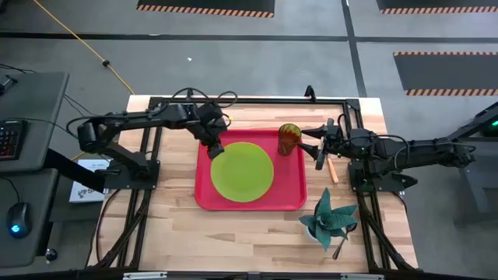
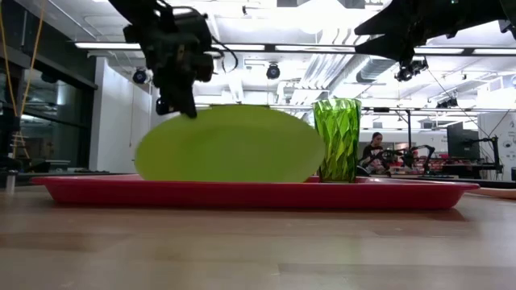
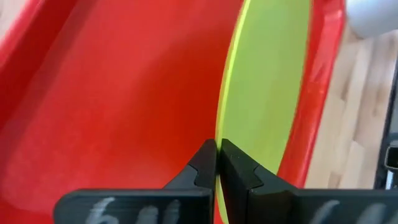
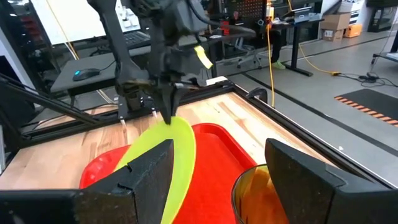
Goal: Pick and place plate/cup/fork/spoon on tray
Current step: Put the green plate on the red serving tray to the left of the green cup, then put the orange fork on the red serving tray to the right of the green plate
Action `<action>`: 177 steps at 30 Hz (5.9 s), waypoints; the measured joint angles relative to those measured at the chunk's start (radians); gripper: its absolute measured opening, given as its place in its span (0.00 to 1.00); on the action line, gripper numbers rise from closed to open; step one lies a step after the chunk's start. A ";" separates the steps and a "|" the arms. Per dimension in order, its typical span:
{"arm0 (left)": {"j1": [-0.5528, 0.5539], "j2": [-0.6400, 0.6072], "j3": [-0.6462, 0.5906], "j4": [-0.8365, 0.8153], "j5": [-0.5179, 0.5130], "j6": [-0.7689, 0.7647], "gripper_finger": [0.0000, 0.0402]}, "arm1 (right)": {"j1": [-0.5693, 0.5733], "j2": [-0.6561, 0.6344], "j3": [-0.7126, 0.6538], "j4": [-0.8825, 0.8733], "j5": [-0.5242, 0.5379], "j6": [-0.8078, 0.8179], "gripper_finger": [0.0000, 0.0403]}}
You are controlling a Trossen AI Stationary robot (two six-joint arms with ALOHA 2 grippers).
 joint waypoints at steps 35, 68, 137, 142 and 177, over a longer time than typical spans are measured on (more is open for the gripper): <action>0.069 0.079 0.000 -0.016 -0.139 0.118 0.24 | 0.000 0.000 0.000 -0.007 0.000 0.002 0.61; -0.149 -0.592 -0.682 1.431 -0.017 0.072 0.36 | 0.000 0.000 0.000 0.129 0.032 -0.035 0.61; -0.150 -0.592 -0.687 1.443 -0.017 0.046 0.35 | -0.266 0.495 0.007 -0.877 -0.107 0.642 0.03; -0.150 -0.592 -0.687 1.443 -0.017 0.046 0.35 | -0.266 0.436 0.156 -1.058 -0.057 0.627 0.07; -0.150 -0.592 -0.688 1.443 -0.017 0.028 0.35 | 0.261 0.878 0.823 -1.163 -0.090 1.170 0.04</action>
